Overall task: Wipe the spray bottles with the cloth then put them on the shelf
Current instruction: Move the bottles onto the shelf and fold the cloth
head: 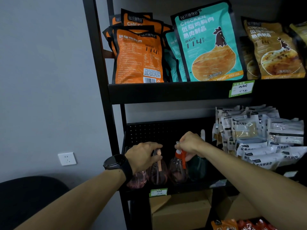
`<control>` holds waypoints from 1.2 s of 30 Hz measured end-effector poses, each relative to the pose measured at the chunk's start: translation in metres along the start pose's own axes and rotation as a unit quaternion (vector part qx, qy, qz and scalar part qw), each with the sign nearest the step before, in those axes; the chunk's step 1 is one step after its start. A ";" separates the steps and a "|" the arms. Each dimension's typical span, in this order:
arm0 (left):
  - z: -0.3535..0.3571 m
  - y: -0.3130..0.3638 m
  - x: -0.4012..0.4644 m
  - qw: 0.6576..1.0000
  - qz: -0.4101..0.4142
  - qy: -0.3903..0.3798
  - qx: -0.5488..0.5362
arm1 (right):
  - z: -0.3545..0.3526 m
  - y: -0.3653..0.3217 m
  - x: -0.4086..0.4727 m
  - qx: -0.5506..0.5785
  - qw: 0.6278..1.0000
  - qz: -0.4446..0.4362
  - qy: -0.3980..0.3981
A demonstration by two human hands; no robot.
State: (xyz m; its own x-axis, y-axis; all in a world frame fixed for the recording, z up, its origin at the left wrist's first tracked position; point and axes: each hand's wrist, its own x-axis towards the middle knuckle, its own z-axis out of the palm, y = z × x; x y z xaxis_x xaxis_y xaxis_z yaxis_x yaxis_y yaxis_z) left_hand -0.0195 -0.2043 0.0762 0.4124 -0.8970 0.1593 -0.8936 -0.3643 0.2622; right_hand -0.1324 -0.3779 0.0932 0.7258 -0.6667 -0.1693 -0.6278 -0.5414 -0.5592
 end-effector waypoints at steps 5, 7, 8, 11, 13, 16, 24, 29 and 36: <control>-0.005 0.001 -0.004 1.000 0.004 -0.002 0.007 | 0.001 0.005 0.015 0.077 0.996 0.021 -0.041; -0.010 -0.001 -0.005 1.000 -0.004 -0.003 -0.001 | -0.002 0.007 0.019 0.054 0.998 0.009 -0.037; -0.013 -0.003 -0.006 1.000 -0.011 -0.006 -0.010 | -0.004 0.007 0.018 0.049 0.998 0.007 -0.034; -0.022 -0.007 -0.010 0.999 -0.033 -0.017 -0.024 | -0.007 0.006 0.016 0.057 0.998 0.007 -0.040; -0.026 -0.010 -0.013 0.998 -0.045 -0.024 -0.028 | -0.006 0.006 0.015 0.063 0.997 0.009 -0.050; -0.029 -0.012 -0.016 0.998 -0.053 -0.024 -0.027 | -0.005 0.004 0.015 0.066 0.997 0.011 -0.045; -0.030 -0.006 -0.017 0.998 -0.048 -0.033 -0.020 | -0.007 0.006 0.016 0.040 0.997 -0.003 -0.058; -0.031 0.000 -0.011 0.999 -0.032 -0.026 -0.027 | -0.026 0.000 0.002 0.020 0.999 -0.044 0.011; -0.028 0.004 0.000 0.999 -0.010 -0.024 -0.020 | -0.091 0.021 -0.002 -0.178 0.968 -0.161 0.065</control>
State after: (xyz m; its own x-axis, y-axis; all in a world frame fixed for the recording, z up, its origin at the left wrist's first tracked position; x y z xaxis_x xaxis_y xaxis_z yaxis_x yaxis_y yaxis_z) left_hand -0.0181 -0.1982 0.1041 0.4205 -0.9009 0.1072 -0.8769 -0.3732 0.3030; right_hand -0.1727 -0.4344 0.1559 0.8734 -0.4797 0.0838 -0.4484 -0.8593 -0.2459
